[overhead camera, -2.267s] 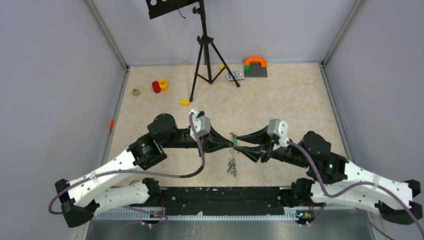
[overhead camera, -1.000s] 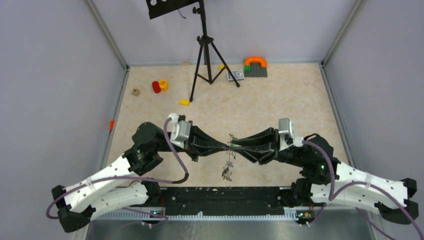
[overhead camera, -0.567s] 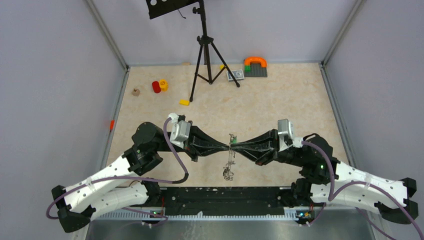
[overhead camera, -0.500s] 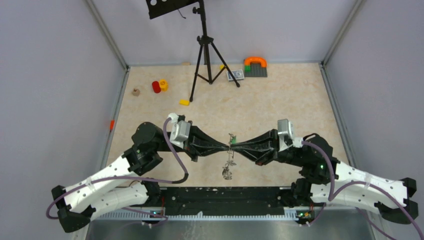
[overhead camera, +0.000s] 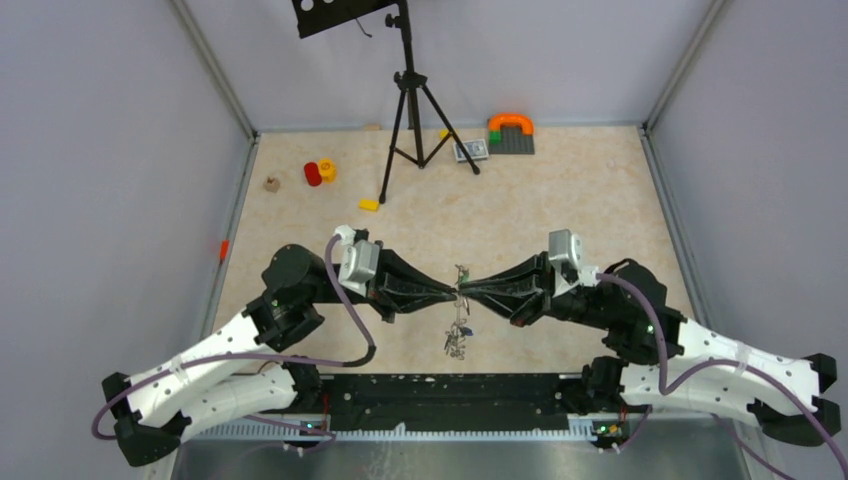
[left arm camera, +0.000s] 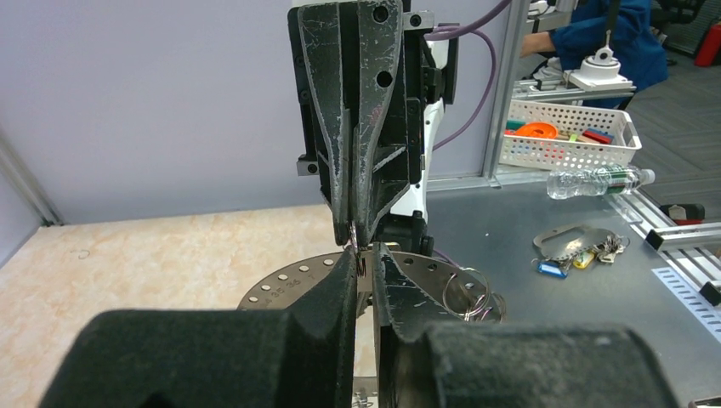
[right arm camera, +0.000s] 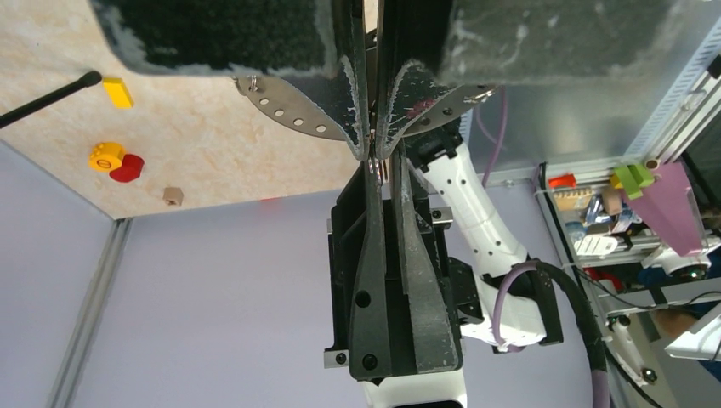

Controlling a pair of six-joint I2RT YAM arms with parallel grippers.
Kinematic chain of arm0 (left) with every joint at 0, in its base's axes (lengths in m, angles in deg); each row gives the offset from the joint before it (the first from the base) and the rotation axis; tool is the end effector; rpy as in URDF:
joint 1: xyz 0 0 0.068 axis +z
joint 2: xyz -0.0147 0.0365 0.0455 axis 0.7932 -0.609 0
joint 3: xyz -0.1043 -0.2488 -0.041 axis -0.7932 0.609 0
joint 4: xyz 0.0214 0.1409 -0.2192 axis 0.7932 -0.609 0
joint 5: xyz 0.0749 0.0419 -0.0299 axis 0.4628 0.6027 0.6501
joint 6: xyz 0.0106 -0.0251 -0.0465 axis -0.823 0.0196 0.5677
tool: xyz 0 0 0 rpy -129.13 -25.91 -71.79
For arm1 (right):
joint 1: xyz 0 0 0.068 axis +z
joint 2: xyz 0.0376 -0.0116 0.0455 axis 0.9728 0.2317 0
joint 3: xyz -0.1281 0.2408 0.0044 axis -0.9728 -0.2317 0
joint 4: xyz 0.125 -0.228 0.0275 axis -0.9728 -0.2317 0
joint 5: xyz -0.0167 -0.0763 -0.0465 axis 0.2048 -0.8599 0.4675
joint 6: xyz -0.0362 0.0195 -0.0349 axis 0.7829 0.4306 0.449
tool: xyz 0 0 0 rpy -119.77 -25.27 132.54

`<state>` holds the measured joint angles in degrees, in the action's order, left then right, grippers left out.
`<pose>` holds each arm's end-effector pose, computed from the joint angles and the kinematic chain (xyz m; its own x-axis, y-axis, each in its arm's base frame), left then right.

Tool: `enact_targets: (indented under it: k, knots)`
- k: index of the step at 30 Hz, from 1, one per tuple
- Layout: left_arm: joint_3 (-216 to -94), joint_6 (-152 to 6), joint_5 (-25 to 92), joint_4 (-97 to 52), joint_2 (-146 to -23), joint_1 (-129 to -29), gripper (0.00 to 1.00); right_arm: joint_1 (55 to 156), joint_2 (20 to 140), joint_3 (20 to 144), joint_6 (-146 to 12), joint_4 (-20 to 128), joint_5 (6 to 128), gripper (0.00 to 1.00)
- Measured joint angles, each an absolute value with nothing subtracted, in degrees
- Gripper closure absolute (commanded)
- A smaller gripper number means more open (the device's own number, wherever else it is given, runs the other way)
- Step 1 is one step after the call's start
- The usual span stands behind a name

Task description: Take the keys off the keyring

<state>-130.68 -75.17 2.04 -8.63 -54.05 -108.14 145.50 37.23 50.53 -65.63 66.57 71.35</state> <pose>0.0782 -0.1547 0.4036 0.0237 -0.2492 -0.9682 0.9931 -0.1052 0.0514 0.0487 0.1462 0.3943 0.0143 0.2995 -0.9540 -0.9895 0.1413 0.0295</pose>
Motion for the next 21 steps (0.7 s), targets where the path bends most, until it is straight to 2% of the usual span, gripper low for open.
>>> enact_targets:
  k: [6, 10, 20, 21]
  knots:
    - [-130.7, -75.2, 2.0, -9.6, -54.1, -108.1, 0.87, 145.5, 37.4, 51.7, -65.2, 63.2, 71.1, 1.00]
    - [-130.7, -75.2, 2.0, -10.2, -54.3, -108.2, 1.00, 145.5, 37.5, 51.9, -65.0, 60.8, 71.0, 1.00]
    - [-132.9, -75.4, 0.4, -12.8, -56.5, -108.1, 1.00, 145.5, 37.3, 53.9, -64.2, 56.2, 70.9, 1.00]
    - [-132.9, -75.3, 0.5, -13.0, -56.5, -108.1, 1.00, 145.5, 37.3, 53.9, -64.1, 56.0, 70.9, 0.89]
